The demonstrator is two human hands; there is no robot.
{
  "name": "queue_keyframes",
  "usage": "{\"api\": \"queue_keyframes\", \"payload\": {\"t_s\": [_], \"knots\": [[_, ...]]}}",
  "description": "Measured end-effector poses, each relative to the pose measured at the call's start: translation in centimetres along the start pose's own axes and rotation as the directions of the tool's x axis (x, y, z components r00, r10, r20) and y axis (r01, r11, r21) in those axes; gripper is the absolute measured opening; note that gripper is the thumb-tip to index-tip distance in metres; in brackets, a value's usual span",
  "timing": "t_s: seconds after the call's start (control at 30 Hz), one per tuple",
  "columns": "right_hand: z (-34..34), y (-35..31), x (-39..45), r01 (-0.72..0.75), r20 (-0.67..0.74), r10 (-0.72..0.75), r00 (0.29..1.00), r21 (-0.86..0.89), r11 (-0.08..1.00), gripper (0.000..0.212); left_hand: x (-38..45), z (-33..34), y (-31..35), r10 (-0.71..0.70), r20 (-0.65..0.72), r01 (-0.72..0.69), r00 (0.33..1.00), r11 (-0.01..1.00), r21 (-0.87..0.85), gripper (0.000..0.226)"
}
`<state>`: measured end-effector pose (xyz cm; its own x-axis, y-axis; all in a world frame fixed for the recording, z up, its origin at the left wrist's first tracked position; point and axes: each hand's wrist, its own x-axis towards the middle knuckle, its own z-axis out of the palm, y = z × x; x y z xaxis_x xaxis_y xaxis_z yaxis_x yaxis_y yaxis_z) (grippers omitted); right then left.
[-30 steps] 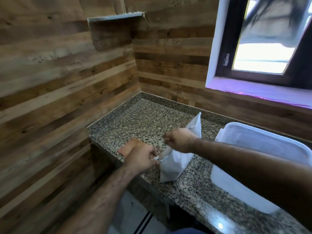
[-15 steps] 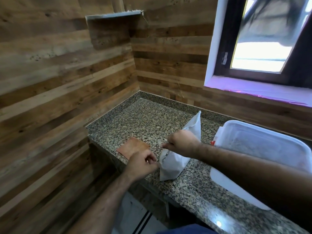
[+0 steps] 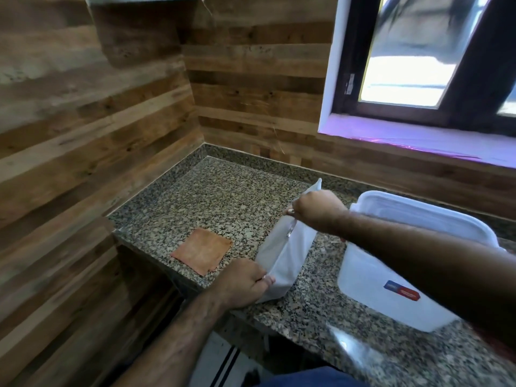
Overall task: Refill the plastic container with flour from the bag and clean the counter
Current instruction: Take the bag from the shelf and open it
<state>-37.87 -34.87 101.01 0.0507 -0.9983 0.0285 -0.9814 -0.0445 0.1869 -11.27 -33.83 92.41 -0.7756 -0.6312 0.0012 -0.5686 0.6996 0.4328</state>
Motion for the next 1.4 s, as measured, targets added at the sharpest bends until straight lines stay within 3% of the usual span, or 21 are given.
{"api": "queue_keyframes", "payload": {"t_s": [0.17, 0.3, 0.43, 0.53, 0.6, 0.73, 0.83, 0.97, 1.1, 1.23, 1.3, 1.4], "knots": [[-1.9, 5.2, 3.8, -0.204, -0.014, 0.204, 0.979, -0.012, 0.979, 0.055, 1.9, -1.1, -2.0, 0.059, 0.229, -0.051, 0.972, 0.998, -0.044, 0.055], [-1.7, 8.7, 7.2, -0.442, -0.051, 0.443, 0.895, 0.031, 0.896, 0.057, 3.6, -2.1, -3.1, 0.105, 0.395, -0.081, 0.913, 0.994, -0.079, 0.052], [-0.9, 11.0, 9.8, -0.619, 0.005, 0.628, 0.778, 0.180, 0.765, 0.051, 5.6, -3.2, -3.8, 0.118, 0.599, -0.027, 0.792, 0.987, -0.158, 0.048], [-0.5, 11.3, 11.1, -0.668, 0.097, 0.667, 0.739, 0.237, 0.706, 0.038, 7.0, -4.0, -4.5, 0.102, 0.712, 0.093, 0.695, 0.969, -0.229, 0.064], [-0.8, 10.6, 11.6, -0.697, 0.125, 0.699, 0.704, 0.309, 0.647, 0.046, 8.0, -4.1, -5.4, 0.126, 0.690, 0.151, 0.712, 0.933, -0.326, 0.080], [-1.7, 7.9, 10.1, -0.760, 0.126, 0.756, 0.642, 0.235, 0.606, 0.085, 10.8, -3.7, -7.3, 0.092, 0.499, 0.163, 0.862, 0.880, -0.445, 0.095], [-1.0, 5.3, 7.8, -0.834, 0.308, 0.777, 0.549, 0.250, 0.491, 0.109, 13.2, -3.3, -7.8, 0.053, 0.363, 0.158, 0.930, 0.835, -0.526, 0.095], [0.9, 2.1, 6.2, -0.849, 0.496, 0.690, 0.527, 0.270, 0.455, 0.127, 15.6, -2.7, -7.6, 0.038, 0.241, 0.118, 0.970, 0.792, -0.599, 0.094], [2.5, 0.0, 5.4, -0.889, 0.615, 0.653, 0.442, 0.394, 0.232, 0.122, 17.5, -1.4, -7.0, 0.069, 0.153, 0.029, 0.986, 0.831, -0.556, 0.090], [3.5, -0.3, 5.7, -0.895, 0.606, 0.670, 0.428, 0.388, 0.221, 0.123, 18.1, -0.7, -4.8, 0.171, 0.238, -0.094, 0.956, 0.948, -0.305, 0.086], [3.7, -0.1, 5.8, -0.898, 0.614, 0.661, 0.431, 0.364, 0.248, 0.108, 18.5, -0.6, -3.6, 0.187, 0.258, -0.152, 0.948, 0.977, -0.147, 0.059], [4.3, 0.2, 6.3, -0.908, 0.600, 0.686, 0.412, 0.330, 0.258, 0.082, 18.8, -0.8, -2.9, 0.204, 0.313, -0.155, 0.927, 0.972, -0.175, 0.039]]}}
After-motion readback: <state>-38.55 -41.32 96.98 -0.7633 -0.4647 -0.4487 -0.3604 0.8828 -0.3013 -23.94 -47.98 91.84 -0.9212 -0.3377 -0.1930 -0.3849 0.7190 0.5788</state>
